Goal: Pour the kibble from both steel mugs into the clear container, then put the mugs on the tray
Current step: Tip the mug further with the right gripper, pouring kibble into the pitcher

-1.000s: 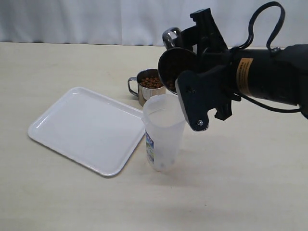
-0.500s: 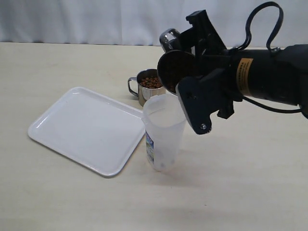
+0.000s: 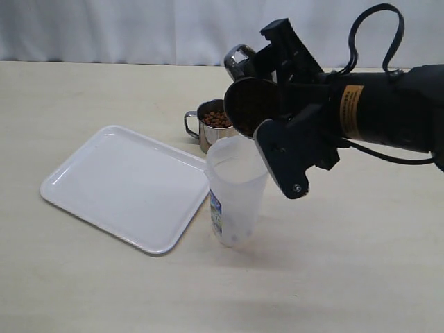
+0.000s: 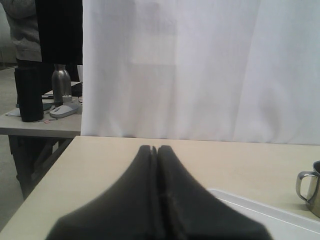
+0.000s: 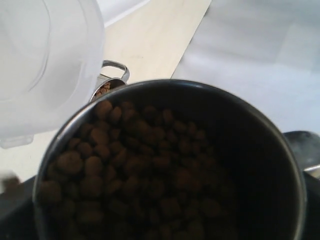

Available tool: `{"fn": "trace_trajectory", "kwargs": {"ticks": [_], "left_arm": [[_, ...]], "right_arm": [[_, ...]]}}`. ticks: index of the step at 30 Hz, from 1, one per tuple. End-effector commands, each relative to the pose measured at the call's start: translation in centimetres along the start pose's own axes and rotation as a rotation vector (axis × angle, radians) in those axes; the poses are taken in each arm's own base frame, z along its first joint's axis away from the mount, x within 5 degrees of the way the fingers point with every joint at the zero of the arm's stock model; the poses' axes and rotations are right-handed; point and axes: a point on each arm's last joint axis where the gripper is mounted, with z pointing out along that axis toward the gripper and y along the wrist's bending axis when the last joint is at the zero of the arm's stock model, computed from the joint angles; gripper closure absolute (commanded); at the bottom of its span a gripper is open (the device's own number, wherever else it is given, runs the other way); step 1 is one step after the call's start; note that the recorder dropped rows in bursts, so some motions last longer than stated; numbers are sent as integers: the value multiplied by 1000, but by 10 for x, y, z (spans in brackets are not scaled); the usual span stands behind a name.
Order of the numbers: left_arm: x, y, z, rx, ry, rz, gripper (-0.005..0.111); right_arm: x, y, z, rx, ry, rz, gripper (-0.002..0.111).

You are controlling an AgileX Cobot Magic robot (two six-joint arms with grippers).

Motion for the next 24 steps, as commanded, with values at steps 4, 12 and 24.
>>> {"fn": "trace_trajectory", "kwargs": {"ticks": [4,12,24], "left_arm": [[0,0,0,2,-6,-2,107],[0,0,0,2,-6,-2,107],[0,0,0,2,-6,-2,107]], "right_arm": [[1,-8,-2,25,4,-57,103],[1,-9,1,26,0,-54,103],[2,-11,12,11,-1,-56,103]]}}
